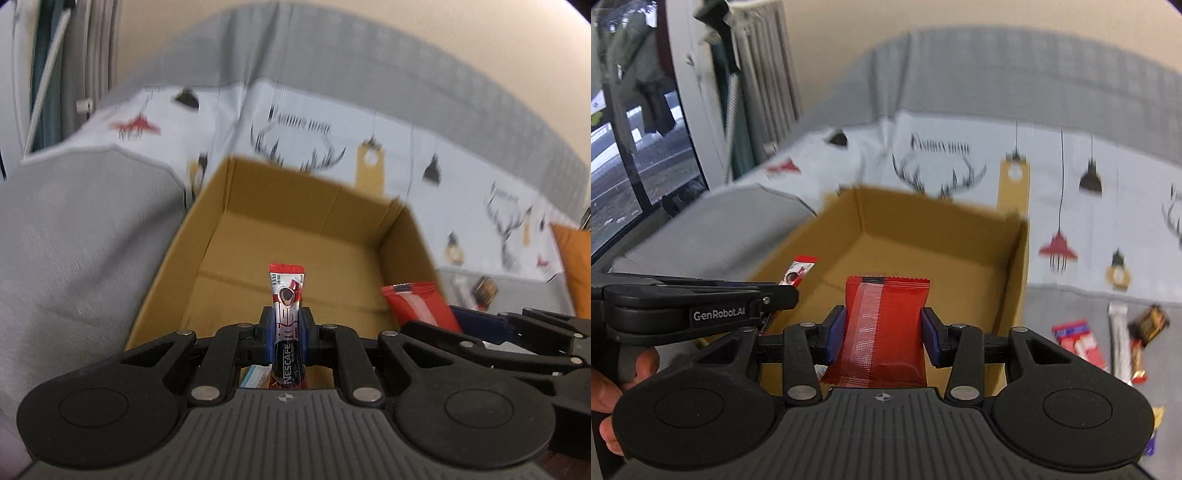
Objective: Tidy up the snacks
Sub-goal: 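Open both tools to drop the coffee stick and red bar into the box, then grasp the red-and-blue sachet with the left tool while the right tool grasps the silver stick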
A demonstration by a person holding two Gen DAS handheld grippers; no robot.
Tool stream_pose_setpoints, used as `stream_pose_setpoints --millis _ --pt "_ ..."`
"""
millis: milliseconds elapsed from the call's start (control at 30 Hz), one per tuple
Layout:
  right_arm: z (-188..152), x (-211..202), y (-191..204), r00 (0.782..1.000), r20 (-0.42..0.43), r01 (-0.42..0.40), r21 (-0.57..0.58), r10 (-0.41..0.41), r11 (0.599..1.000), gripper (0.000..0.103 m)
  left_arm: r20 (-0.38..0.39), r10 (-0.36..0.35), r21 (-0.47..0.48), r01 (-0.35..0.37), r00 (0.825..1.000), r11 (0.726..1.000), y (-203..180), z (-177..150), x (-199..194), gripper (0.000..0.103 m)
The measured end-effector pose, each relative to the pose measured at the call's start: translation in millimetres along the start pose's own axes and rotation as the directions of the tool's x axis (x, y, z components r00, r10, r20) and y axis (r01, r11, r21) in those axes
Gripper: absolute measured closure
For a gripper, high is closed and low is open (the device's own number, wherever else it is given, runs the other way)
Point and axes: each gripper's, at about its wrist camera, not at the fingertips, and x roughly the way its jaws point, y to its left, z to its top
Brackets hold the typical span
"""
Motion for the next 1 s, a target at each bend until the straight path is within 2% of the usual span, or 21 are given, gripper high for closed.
stream_pose_setpoints --millis 200,267,300,333,367,400,433,533,600,700,767,867,1000 --pt "-15 39 -9 0.997 -0.072 -0.027 0.023 0.028 0.999 0.058 -0.069 0.025 0.003 -0.025 0.997 1.0 9 -9 30 0.089" --pt "-18 46 -10 0.996 -0.08 -0.026 0.019 0.028 0.999 0.058 -0.08 0.028 -0.011 -0.029 0.996 1.0 11 -10 34 0.086" --pt "-18 48 -10 0.997 -0.078 -0.02 0.014 0.021 1.0 0.054 -0.085 0.025 -0.027 -0.027 0.996 0.999 13 -10 35 0.082" --pt "-19 49 -9 0.997 -0.07 -0.023 0.014 0.024 1.0 0.044 -0.095 0.015 -0.049 -0.02 0.995 0.999 15 -9 35 0.062" --pt "-18 47 -11 0.997 -0.062 -0.036 0.026 0.037 0.999 0.031 -0.108 0.015 -0.074 -0.023 0.994 0.997 17 -8 35 0.03" --pt "-18 45 -14 0.998 -0.05 -0.048 0.051 0.05 0.998 0.02 -0.111 0.026 -0.092 -0.036 0.994 0.995 19 -5 33 0.02" --pt "-17 41 -20 0.998 -0.026 -0.054 0.08 0.056 0.995 0.016 -0.098 0.047 -0.103 -0.057 0.994 0.993 19 -2 29 0.009" --pt "-16 21 -46 0.995 0.044 -0.095 0.157 0.089 0.983 0.015 -0.045 0.033 -0.102 -0.037 0.998 0.994 7 9 17 0.008" --pt "-18 8 -66 0.994 0.085 -0.083 0.177 0.068 0.981 0.015 -0.031 -0.009 -0.089 0.007 0.999 0.996 -13 17 13 0.008" --pt "-27 -10 -106 0.99 0.144 -0.038 0.203 0.008 0.978 0.015 -0.039 -0.084 -0.025 0.083 0.996 0.996 -57 27 18 0.006" --pt "-35 -19 -137 0.983 0.169 0.024 0.241 -0.066 0.97 0.01 -0.061 -0.12 0.045 0.123 0.991 0.991 -94 32 27 0.001" --pt "-49 -27 -186 0.973 0.192 0.07 0.285 -0.129 0.956 0.008 -0.081 -0.129 0.124 0.139 0.988 0.983 -146 35 45 0.001" --pt "-58 -25 -243 0.957 0.214 0.129 0.285 -0.194 0.95 0.008 -0.116 -0.136 0.164 0.154 0.984 0.974 -200 34 77 0.001"
